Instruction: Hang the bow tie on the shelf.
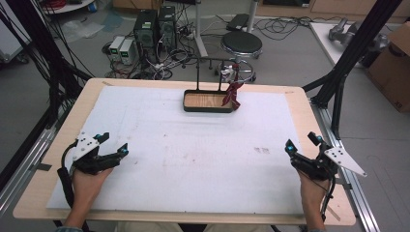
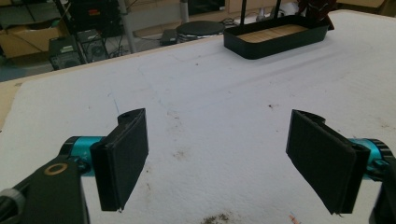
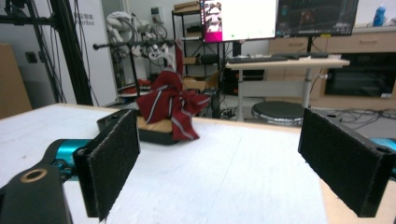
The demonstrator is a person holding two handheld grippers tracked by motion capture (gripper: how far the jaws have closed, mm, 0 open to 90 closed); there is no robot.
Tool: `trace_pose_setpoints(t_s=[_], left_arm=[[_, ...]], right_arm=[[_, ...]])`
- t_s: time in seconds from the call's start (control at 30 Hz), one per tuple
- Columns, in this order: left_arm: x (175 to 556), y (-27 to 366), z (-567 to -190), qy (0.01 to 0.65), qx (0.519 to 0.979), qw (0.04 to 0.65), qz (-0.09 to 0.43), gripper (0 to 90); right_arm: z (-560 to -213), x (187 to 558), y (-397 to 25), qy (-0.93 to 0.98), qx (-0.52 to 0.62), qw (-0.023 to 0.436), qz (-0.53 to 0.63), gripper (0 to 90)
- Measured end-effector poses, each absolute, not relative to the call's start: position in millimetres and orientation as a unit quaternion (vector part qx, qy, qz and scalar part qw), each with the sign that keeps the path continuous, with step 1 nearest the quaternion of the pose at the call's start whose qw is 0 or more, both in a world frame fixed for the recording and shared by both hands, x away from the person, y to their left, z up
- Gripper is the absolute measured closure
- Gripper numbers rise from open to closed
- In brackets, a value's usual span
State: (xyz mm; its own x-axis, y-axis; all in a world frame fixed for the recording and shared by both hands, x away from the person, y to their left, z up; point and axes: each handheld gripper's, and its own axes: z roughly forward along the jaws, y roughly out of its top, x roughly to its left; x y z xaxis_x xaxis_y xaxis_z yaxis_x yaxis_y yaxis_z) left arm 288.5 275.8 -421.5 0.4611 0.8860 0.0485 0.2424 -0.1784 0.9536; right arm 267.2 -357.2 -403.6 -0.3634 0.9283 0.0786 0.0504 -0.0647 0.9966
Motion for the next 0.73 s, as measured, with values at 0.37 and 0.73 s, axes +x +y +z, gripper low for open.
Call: trace_pose_setpoints(t_s=[0.37, 0.73], left_arm=[[289, 275, -422, 0.407, 0.695, 0.495, 0.326, 20.8], [291, 275, -424, 0.408, 0.699, 0.491, 0.322, 20.4]], right_arm=[[-439, 262, -334, 0.603, 0.429, 0.332, 0.585, 11.6], [-442, 262, -328, 0.619, 0.421, 0.331, 0.574, 11.6]])
